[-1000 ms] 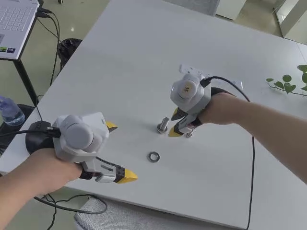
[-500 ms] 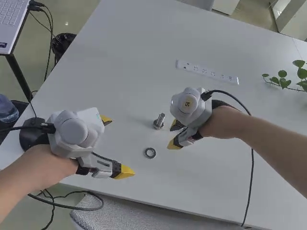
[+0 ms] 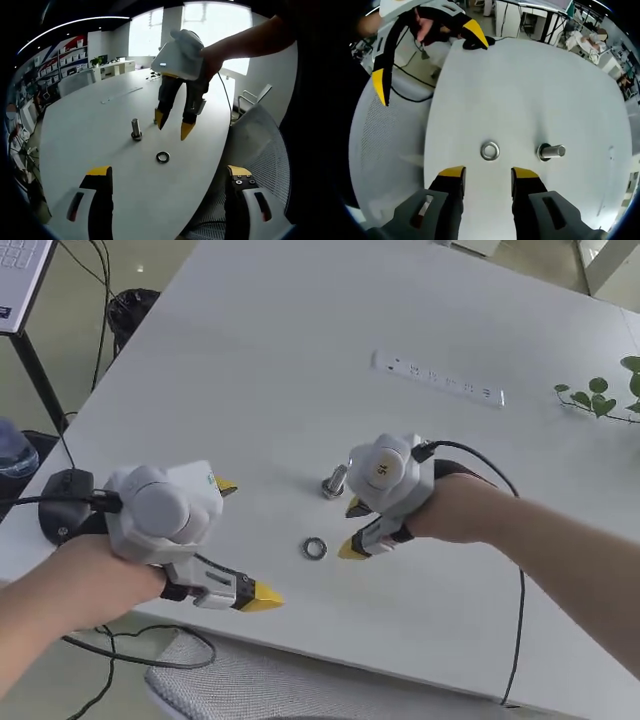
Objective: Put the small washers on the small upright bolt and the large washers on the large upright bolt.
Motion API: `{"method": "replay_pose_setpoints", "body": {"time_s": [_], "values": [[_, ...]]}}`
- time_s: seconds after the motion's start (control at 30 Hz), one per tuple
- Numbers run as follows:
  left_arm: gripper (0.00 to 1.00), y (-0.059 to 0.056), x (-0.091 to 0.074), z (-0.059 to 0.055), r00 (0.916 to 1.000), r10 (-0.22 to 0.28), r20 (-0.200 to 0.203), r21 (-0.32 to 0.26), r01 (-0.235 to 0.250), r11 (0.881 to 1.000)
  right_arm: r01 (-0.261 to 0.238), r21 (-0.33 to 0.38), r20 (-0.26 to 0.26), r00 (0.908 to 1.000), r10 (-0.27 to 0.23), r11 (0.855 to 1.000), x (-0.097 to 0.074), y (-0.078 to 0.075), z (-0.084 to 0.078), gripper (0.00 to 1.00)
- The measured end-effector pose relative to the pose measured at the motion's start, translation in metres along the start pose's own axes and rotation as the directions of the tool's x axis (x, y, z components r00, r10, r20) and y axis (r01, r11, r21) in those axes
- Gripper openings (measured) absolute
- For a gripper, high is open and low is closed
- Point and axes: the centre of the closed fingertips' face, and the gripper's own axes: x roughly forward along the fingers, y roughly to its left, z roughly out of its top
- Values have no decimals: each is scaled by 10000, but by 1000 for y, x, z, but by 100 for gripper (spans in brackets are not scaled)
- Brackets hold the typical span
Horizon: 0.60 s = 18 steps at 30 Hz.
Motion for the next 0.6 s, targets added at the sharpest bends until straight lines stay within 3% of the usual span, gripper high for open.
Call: {"method": "replay_pose_setpoints", "body": {"time_s": [0.3,0.6], "values": [[97,0,5,-4,9998,10,-222,162,-6,9999,71,351,205,9998,-78,9994,27,0,2,38],[99,-2,6,-11,9997,-33,-239,-49,32,10000,105,492,42,9999,-107,9987,50,3,-2,38]]}}
